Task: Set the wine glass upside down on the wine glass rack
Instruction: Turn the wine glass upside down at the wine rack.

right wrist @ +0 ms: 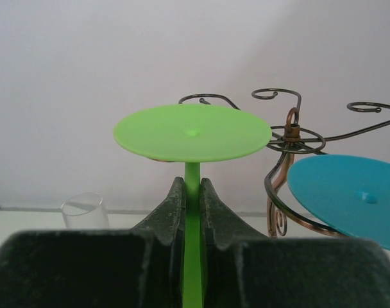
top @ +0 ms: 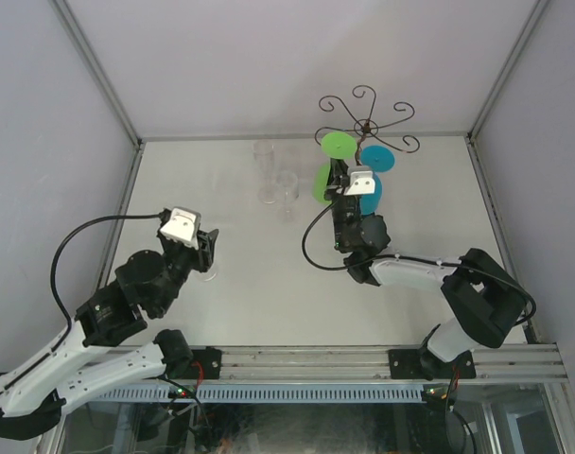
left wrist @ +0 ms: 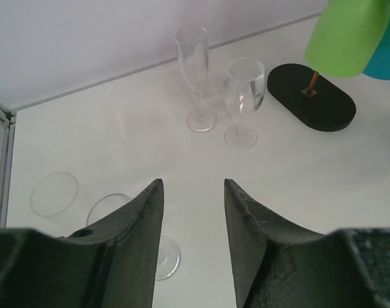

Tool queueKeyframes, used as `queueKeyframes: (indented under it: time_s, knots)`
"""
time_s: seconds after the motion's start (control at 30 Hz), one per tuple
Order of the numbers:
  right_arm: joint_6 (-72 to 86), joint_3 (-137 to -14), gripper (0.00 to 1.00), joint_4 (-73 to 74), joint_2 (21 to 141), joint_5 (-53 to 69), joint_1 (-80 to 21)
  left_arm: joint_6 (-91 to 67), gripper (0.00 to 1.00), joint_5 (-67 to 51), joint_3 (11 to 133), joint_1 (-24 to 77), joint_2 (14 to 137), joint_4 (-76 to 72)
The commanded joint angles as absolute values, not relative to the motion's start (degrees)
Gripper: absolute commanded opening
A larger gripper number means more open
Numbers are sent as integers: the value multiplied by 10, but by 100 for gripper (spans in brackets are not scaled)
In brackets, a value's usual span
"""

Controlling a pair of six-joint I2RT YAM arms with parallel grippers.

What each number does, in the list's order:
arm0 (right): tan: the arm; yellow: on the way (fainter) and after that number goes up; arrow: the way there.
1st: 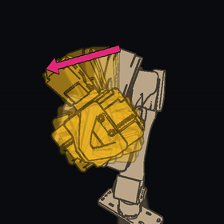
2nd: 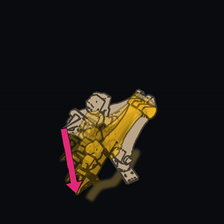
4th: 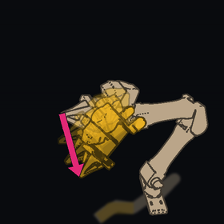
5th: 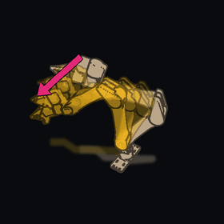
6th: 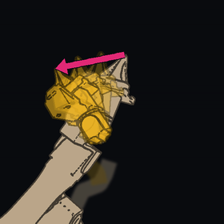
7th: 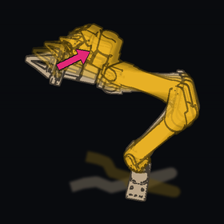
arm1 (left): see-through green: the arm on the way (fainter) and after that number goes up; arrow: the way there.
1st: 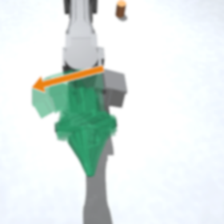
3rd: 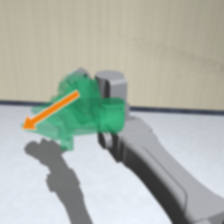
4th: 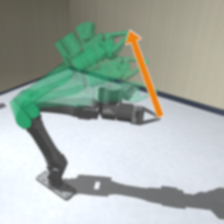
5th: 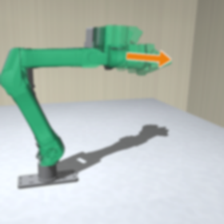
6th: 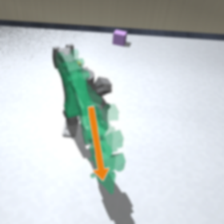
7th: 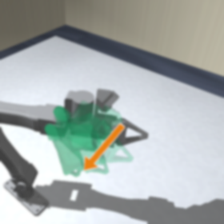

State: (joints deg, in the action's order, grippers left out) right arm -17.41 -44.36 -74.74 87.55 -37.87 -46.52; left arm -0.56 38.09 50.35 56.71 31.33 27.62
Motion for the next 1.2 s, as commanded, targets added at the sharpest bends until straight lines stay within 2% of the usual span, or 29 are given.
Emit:
queueKeyframes:
  time_s: [0.0,1.17]
  knots:
    - [-156,-463,0,-775,873,-373,-452,-16,47,357,493,554,323,266]
    - [-85,-566,0,-665,961,-307,-399,-17,46,300,487,502,333,262]
